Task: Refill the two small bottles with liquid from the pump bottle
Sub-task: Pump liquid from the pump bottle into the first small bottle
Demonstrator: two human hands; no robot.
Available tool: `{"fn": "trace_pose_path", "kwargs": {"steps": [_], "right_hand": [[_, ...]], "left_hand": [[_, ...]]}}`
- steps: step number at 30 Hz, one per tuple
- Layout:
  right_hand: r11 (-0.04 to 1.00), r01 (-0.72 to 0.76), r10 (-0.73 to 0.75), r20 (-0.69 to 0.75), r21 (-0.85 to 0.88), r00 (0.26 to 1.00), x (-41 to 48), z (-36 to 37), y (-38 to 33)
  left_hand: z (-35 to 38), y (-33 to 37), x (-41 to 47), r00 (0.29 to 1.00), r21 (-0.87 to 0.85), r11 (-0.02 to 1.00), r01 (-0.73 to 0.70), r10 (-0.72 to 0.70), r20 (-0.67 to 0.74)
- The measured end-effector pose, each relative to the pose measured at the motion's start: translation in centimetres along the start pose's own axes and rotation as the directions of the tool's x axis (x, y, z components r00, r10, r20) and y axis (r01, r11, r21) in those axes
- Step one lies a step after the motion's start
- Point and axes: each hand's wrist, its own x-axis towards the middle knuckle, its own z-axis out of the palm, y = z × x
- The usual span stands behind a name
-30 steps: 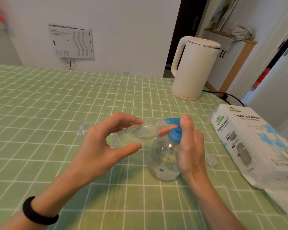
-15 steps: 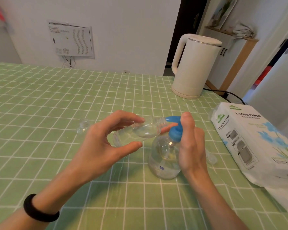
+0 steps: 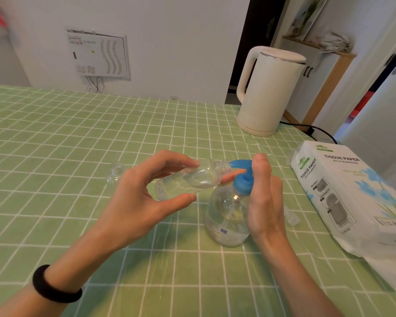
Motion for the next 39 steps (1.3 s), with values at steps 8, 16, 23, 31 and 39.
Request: {"fn": "trace_pose_path", "kwargs": {"steps": [8,16,23,31,39], "right_hand": [[1.0,0.027,-0.027,-0.01,0.01,1.0,0.11,-0.05,-0.31],[0.999,0.044,-0.043,-0.005,0.021,0.999,-0.03,-0.02,0.01],[1.0,0.009,-0.009,-0.019,0.01,1.0,0.07,-0.02,-0.31],[1.0,0.005,-0.005,-0.017,0.009,1.0,-0.05,-0.05,-0.28],[1.0,-0.002,0.002,-0.015,0.007,1.0,0.03,0.04,-0.4]], "left_hand": [[-0.05,0.2,0.06,1.0,-0.012,1.0,-0.005,0.005,0.003],[-0.01,0.1,0.05,1.0,-0.011,1.0,-0.008,0.008,0.008],[-0.04,0.2,0.05,1.0,-0.007,1.0,-0.009,0.009,0.011],[-0.02,0.09,0.02,1.0,-0.005,1.0,-0.01,0.01,0.015],[-0.01,0.06,0.03,1.0,-0.004,1.0,-0.012,0.012,0.017]]}}
